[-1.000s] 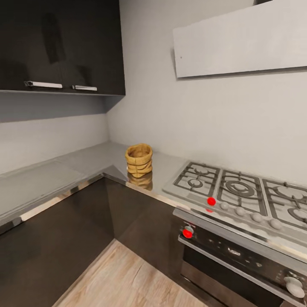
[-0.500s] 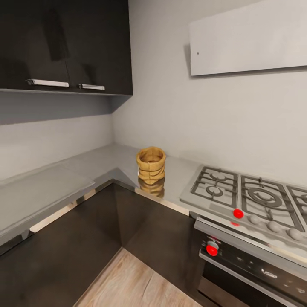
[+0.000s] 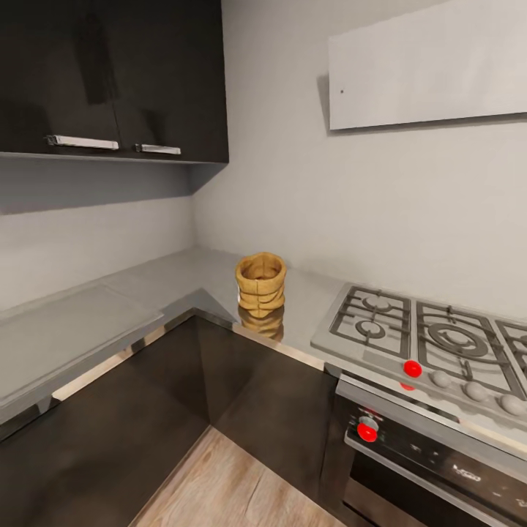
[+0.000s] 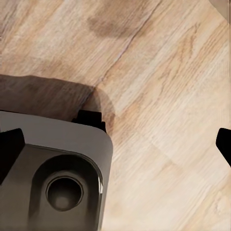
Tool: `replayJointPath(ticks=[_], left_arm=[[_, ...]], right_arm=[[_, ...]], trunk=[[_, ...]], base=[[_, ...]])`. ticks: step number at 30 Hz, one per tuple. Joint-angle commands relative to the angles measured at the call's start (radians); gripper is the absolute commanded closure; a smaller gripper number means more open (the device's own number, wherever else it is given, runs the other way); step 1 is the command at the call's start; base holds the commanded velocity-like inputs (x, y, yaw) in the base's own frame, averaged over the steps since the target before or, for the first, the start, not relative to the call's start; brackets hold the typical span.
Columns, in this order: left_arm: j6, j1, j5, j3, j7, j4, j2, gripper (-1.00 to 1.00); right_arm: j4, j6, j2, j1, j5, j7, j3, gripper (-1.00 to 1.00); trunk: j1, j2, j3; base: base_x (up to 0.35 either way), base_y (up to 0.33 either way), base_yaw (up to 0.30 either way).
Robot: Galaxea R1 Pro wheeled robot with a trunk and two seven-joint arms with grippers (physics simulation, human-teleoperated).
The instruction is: In the kitchen, take the popcorn bag from the countertop, put it into the microwave, and heat it until the popcorn is cooked so the cooked popcorn ends up inside the bag.
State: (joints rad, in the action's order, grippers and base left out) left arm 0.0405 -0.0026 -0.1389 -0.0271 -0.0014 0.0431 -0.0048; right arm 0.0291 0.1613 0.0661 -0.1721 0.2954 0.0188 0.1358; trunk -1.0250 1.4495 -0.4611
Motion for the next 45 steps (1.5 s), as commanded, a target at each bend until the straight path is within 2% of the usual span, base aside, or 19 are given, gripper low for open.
replayJointPath(ticks=[1, 14, 40, 45], left_arm=[[0.002, 0.000, -0.007, -0.002, 0.000, 0.000, 0.000, -1.00], [0.002, 0.000, -0.007, -0.002, 0.000, 0.000, 0.000, -1.00], [0.015, 0.000, -0.007, -0.002, 0.003, 0.001, -0.001, -1.00], [0.015, 0.000, -0.007, -0.002, 0.003, 0.001, -0.001, -1.00]], right_arm=[[0.003, 0.006, 0.001, -0.001, 0.010, 0.003, 0.008, -1.00], [0.003, 0.006, -0.002, -0.001, 0.008, 0.009, 0.008, -1.00], [0.002, 0.007, 0.000, -0.001, 0.016, 0.015, 0.010, -1.00], [0.002, 0.006, 0.001, -0.001, 0.016, 0.015, 0.010, -1.00]], trunk=[[0.000, 0.001, -0.001], [0.000, 0.001, 0.007], [0.000, 0.001, 0.007], [0.019, -0.034, 0.023]], base=[[0.000, 0.000, 0.000], [0.000, 0.000, -0.154], [0.000, 0.000, -0.003], [0.000, 0.000, 0.000]])
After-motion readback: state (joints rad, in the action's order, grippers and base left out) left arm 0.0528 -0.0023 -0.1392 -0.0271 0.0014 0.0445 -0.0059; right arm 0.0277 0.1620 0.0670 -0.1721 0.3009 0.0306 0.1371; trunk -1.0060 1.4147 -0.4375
